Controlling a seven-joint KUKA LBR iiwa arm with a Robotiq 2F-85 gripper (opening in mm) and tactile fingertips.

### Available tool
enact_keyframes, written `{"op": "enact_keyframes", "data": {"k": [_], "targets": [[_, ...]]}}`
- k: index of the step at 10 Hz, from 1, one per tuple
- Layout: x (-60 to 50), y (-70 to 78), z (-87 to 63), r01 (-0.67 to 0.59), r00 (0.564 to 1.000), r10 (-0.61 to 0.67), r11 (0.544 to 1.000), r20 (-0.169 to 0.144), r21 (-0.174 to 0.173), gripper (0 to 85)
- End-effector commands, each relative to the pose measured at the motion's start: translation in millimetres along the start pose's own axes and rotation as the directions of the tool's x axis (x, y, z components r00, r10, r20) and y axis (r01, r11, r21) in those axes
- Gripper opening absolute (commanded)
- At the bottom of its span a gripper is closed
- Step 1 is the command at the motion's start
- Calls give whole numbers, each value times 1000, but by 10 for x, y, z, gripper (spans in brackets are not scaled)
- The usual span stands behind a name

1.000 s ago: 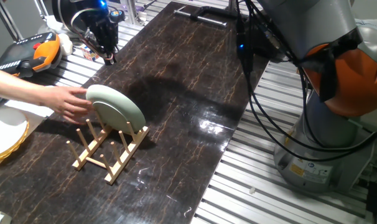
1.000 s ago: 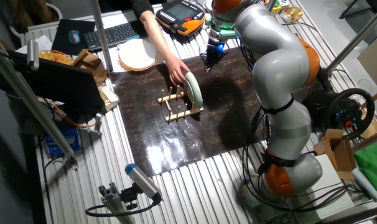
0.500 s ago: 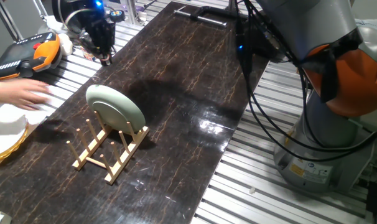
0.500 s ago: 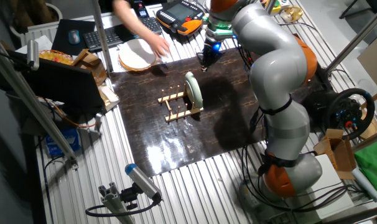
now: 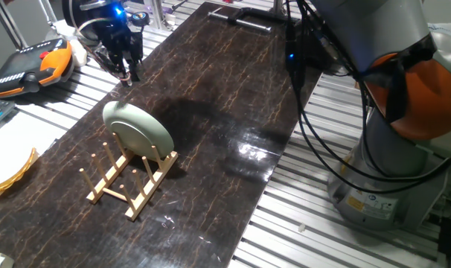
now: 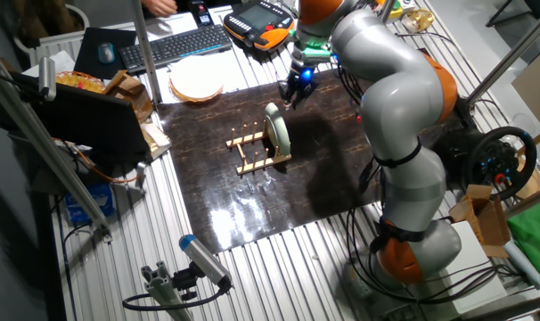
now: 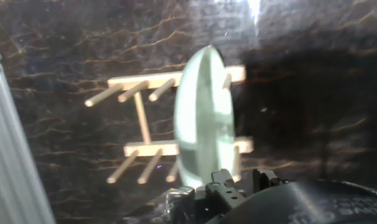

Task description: Take the dish off the dish rack

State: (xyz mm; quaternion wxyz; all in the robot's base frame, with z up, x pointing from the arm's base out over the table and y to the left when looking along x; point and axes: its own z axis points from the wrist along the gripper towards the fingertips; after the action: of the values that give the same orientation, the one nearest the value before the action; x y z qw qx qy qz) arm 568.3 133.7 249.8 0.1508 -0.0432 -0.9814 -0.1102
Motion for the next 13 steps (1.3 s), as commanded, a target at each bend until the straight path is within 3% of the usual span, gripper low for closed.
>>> {"op": "enact_keyframes", "data": {"k": [1, 5, 8, 9, 10, 13], "targets": [[36, 93, 58, -18, 1000, 18, 1000, 12, -3, 313], [-6, 192, 135, -23, 999, 24, 999, 22, -33, 317], [-19, 123, 151, 5, 1000, -5, 999, 7, -32, 297], [-30, 110, 158, 3, 1000, -4, 997, -5, -72, 293], [-30, 107, 162, -9, 1000, 7, 991, -16, -134, 293], [-46, 85, 178, 9, 1000, -12, 986, -17, -167, 293]]}}
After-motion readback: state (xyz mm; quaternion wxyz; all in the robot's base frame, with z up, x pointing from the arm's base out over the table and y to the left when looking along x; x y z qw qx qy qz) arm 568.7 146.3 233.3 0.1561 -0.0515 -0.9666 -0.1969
